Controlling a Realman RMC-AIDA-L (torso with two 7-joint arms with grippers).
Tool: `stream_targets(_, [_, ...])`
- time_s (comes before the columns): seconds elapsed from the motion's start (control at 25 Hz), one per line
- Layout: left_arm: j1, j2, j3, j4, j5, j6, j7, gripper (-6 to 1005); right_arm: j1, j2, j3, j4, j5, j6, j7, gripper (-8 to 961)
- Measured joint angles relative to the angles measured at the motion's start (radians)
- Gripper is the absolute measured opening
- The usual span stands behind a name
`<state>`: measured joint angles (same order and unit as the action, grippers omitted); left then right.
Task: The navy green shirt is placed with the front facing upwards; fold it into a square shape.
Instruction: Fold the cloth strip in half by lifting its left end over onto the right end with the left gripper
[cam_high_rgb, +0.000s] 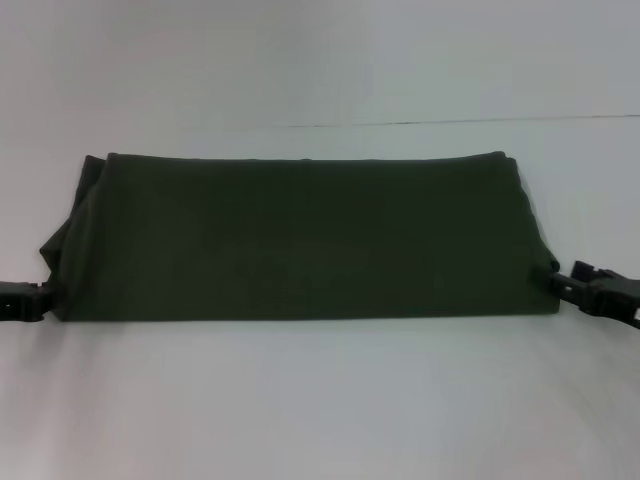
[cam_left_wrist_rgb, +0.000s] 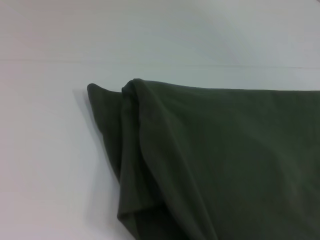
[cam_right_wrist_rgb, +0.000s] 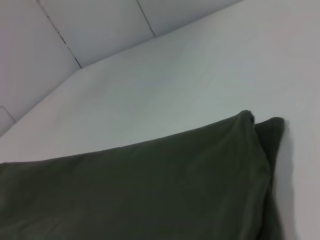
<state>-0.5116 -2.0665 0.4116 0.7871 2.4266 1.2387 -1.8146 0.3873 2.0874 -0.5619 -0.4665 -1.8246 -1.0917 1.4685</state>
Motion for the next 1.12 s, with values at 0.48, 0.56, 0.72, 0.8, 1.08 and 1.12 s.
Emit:
stream_targets(0.48, [0.002, -0.001, -0.003, 0.013, 0.0, -0.005, 0.0, 36, 0.027, 0.002, -0.017, 0.03, -0.005, 0.027, -0.006, 918])
stream_targets(0.56, [0.002, -0.001, -0.003, 0.013, 0.0, -0.007, 0.0, 36, 0.027, 0.002, -0.033, 0.034, -0.005, 0.032, -0.002, 917])
stream_targets(0.72, [0.001, -0.001, -0.004, 0.013, -0.002, -0.008, 0.0, 36, 0.031, 0.0, -0.072, 0.039, -0.004, 0.047, 0.008, 868])
stream_targets(0.8, [0.0, -0.001, -0.004, 0.014, -0.003, -0.008, 0.0, 36, 0.032, 0.0, -0.085, 0.037, -0.003, 0.052, 0.009, 837])
stream_targets(1.08, [0.003, -0.002, -0.004, 0.021, -0.015, -0.009, 0.0, 37, 0.026, 0.0, -0.095, 0.033, -0.004, 0.061, 0.016, 689])
stream_targets(1.12, [0.003, -0.002, -0.004, 0.021, -0.015, -0.009, 0.0, 37, 0.024, 0.0, -0.095, 0.032, -0.005, 0.06, 0.016, 654])
